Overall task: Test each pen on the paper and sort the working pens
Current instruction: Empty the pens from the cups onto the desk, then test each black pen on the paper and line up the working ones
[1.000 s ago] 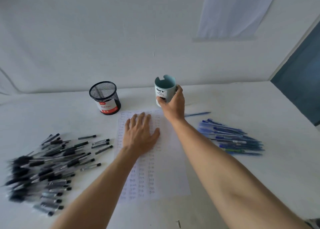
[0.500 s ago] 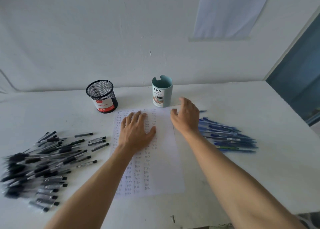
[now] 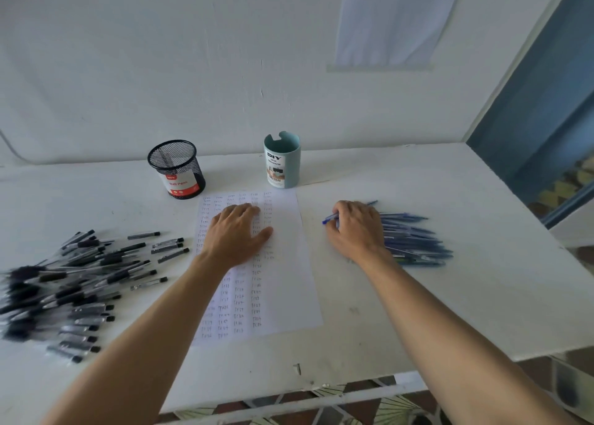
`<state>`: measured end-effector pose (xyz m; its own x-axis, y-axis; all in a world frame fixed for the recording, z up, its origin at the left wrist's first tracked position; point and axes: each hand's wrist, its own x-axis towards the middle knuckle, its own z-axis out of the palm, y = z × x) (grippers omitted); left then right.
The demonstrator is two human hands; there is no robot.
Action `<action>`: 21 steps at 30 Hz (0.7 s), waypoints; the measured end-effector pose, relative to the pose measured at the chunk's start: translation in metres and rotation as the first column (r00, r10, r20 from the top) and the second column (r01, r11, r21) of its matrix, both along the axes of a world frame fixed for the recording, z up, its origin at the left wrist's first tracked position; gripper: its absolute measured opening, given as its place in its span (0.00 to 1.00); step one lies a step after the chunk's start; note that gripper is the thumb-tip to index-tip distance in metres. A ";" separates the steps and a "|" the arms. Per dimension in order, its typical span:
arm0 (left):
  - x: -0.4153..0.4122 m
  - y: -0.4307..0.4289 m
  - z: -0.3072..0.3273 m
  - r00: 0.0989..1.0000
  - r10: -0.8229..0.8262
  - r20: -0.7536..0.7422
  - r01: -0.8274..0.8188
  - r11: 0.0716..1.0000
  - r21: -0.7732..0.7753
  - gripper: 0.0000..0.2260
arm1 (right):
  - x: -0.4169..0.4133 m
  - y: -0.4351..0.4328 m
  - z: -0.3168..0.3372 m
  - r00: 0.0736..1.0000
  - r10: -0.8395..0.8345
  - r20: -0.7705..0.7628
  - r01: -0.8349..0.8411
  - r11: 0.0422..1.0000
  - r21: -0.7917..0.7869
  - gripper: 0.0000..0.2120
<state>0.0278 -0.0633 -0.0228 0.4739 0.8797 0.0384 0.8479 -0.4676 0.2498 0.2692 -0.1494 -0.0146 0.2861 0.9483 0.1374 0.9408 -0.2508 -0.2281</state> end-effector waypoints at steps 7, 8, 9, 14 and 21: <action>-0.015 -0.018 0.003 0.978 0.016 0.207 -0.023 0.999 0.029 0.17 | -0.042 0.003 -0.001 0.991 0.131 -0.022 -0.129 0.988 0.082 0.18; -0.021 -0.020 0.005 0.972 0.037 0.233 -0.052 0.997 0.057 0.15 | -0.052 0.003 -0.002 0.980 0.194 -0.043 -0.191 0.979 0.072 0.17; -0.028 -0.022 0.007 0.967 0.071 0.244 -0.092 0.993 0.075 0.14 | -0.061 0.002 -0.004 0.965 0.253 -0.069 -0.250 0.967 0.053 0.18; -0.076 -0.024 0.017 0.926 0.354 0.132 -0.363 0.930 0.050 0.12 | -0.088 0.001 -0.013 0.943 0.304 -0.135 -0.322 0.937 -0.136 0.28; -0.108 -0.027 0.014 0.913 0.408 0.017 -0.408 0.912 0.037 0.13 | -0.090 -0.002 -0.009 0.953 0.292 -0.076 -0.300 0.946 -0.126 0.32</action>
